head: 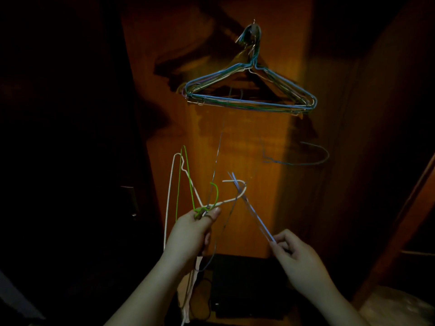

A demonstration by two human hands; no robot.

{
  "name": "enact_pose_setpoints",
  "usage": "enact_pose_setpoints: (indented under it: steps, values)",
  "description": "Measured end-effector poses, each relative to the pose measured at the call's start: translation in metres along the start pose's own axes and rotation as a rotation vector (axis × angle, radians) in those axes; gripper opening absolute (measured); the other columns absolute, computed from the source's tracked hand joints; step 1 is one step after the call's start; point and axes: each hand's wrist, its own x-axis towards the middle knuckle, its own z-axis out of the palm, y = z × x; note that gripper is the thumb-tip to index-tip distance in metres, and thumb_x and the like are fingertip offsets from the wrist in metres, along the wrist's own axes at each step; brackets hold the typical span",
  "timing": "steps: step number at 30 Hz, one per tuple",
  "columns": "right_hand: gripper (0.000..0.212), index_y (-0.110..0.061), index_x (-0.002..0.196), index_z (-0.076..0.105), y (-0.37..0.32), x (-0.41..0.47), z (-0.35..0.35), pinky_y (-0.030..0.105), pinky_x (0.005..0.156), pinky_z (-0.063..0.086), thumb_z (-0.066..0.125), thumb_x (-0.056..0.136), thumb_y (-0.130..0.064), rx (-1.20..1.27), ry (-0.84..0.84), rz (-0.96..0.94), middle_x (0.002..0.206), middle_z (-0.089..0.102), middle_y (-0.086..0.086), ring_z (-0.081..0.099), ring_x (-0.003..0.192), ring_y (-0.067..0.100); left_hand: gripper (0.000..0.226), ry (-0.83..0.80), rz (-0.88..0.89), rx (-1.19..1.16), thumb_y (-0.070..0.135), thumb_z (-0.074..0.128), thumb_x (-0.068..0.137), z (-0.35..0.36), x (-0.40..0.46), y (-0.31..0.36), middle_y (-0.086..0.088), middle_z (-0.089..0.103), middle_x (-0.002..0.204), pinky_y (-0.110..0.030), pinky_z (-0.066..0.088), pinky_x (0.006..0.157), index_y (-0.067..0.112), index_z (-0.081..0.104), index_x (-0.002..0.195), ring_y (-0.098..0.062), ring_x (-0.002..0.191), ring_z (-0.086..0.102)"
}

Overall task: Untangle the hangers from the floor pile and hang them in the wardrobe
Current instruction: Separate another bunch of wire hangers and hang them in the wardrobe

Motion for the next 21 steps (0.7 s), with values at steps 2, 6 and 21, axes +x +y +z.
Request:
enact_pose_setpoints:
  steps: [2,6,21]
  values:
    - [0.016,-0.030,0.081,0.058,0.002,0.002,-0.001,0.033,0.054,0.038,0.057,0.096,-0.025,-0.018,-0.001,0.009,0.062,0.060,0.001,0.048,0.050,0.008,0.025,0.000,0.013,-0.012,0.038,0.059,0.095,0.001,0.002,0.000,-0.005,0.043,0.051,-0.022,0.031,0.038,0.018,0.063,0.110,-0.016,0.036,0.036]
    - [0.016,-0.029,0.081,0.057,0.007,0.003,-0.002,0.028,0.052,0.036,0.056,0.097,-0.027,-0.019,0.002,0.030,0.057,0.056,-0.003,0.046,0.048,0.006,0.023,-0.009,0.030,-0.080,0.032,0.055,0.098,0.001,0.004,0.000,-0.004,0.041,0.050,-0.021,0.027,0.037,0.017,0.066,0.111,-0.016,0.036,0.032]
    - [0.014,-0.028,0.082,0.057,0.012,0.026,-0.011,0.027,0.056,0.037,0.057,0.096,-0.028,-0.197,-0.087,0.009,0.071,0.064,-0.005,0.051,0.054,0.006,0.044,-0.250,-0.083,-0.219,0.036,0.043,0.089,0.001,0.023,-0.005,-0.003,0.035,0.034,-0.016,0.023,0.032,-0.004,0.062,0.096,-0.013,0.021,0.032]
